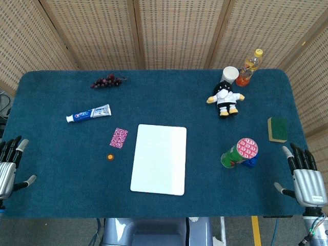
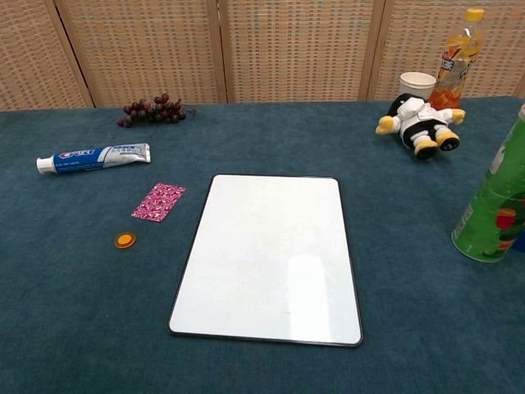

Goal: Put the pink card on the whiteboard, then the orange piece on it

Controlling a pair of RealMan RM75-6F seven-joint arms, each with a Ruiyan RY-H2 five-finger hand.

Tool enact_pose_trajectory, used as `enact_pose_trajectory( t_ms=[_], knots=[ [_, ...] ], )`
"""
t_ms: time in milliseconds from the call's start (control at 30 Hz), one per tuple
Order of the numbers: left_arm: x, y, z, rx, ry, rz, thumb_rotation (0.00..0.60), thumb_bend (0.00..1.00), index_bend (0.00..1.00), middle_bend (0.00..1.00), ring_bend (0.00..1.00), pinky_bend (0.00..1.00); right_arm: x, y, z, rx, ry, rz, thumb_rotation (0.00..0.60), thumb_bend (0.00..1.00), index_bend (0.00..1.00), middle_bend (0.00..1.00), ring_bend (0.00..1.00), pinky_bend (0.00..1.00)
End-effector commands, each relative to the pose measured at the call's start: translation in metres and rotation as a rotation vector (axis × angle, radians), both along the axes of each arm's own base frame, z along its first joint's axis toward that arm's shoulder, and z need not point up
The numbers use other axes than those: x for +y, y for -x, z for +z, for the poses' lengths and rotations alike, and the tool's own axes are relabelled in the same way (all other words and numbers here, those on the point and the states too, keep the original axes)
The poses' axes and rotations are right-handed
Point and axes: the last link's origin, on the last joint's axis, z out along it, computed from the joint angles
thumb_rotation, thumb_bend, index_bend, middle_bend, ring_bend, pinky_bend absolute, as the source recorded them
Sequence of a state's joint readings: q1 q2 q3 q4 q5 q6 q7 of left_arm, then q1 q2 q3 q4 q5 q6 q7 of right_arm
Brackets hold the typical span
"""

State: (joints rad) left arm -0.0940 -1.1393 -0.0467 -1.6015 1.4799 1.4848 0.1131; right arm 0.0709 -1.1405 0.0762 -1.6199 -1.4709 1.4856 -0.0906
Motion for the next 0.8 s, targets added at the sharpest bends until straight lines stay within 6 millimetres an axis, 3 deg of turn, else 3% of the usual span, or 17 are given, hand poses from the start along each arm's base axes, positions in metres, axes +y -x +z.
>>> enact_pose_trajectory(
  t_ms=[33,333,433,800],
  knots=[
    [0.001,0.0,-0.001,0.002,0.004,0.004,0.6,0.01,0.0,0.0,0.0,0.0,0.0,0.0,0.0,0.009,0.003,-0.001,0.6,0.0,0.0,0.0,0.0,0.0],
    [0.013,0.001,-0.008,0.002,0.055,-0.044,0.6,0.01,0.0,0.0,0.0,0.0,0.0,0.0,0.0,0.004,0.003,-0.004,0.6,0.0,0.0,0.0,0.0,0.0],
    [0.033,0.001,-0.011,0.01,0.101,-0.053,0.6,0.01,0.0,0.0,0.0,0.0,0.0,0.0,-0.001,0.002,-0.001,-0.006,0.6,0.0,0.0,0.0,0.0,0.0],
    [0.138,-0.022,-0.036,0.042,0.32,-0.137,0.6,0.01,0.0,0.0,0.0,0.0,-0.003,0.0,-0.002,-0.008,-0.01,-0.018,0.6,0.0,0.0,0.0,0.0,0.0]
  ],
)
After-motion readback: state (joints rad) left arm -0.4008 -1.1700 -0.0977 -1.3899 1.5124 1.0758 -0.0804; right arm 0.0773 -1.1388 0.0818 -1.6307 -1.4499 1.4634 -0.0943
